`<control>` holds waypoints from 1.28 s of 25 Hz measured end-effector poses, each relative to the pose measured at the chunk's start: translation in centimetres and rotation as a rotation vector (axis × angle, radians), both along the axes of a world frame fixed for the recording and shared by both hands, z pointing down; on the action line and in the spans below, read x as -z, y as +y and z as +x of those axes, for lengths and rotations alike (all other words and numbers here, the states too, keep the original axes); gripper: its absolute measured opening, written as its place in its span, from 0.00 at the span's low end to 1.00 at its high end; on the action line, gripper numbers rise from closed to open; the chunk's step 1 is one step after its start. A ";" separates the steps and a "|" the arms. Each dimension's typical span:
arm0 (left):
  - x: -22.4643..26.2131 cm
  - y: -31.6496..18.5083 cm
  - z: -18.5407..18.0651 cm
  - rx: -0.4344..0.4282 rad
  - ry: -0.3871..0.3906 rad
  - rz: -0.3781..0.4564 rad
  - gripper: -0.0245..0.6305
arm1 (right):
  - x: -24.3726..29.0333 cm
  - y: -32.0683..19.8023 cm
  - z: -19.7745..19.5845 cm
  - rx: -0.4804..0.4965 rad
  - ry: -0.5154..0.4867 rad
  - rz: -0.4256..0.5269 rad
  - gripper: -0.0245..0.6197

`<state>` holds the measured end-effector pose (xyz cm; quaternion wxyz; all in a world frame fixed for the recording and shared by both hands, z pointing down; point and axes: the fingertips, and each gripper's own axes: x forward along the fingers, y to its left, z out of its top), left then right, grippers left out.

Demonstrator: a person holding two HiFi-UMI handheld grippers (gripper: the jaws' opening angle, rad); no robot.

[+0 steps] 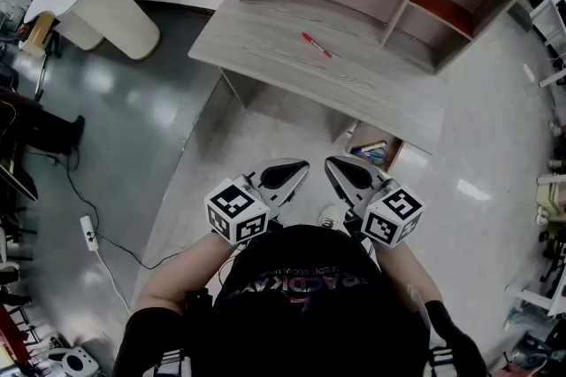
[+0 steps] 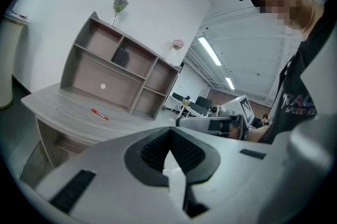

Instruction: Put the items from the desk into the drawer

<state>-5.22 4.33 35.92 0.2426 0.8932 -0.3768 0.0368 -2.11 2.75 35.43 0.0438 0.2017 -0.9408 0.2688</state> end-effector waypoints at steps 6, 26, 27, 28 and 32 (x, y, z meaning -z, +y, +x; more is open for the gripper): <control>0.1 -0.1 -1.1 -0.016 -0.005 0.000 0.04 | -0.2 -0.2 -1.1 -0.014 0.015 -0.001 0.06; 0.5 -2.6 -5.9 -0.072 0.009 0.023 0.04 | 0.7 -2.1 -5.0 -0.132 0.043 0.021 0.06; 0.6 -2.6 -6.2 -0.077 0.009 0.025 0.04 | 0.7 -2.2 -5.3 -0.141 0.044 0.021 0.06; 0.6 -2.7 -6.6 -0.083 0.009 0.026 0.04 | 0.7 -2.2 -5.5 -0.149 0.046 0.021 0.06; 0.5 -2.8 -8.3 -0.101 -0.001 0.028 0.04 | 0.6 -2.5 -6.8 -0.176 0.047 0.022 0.06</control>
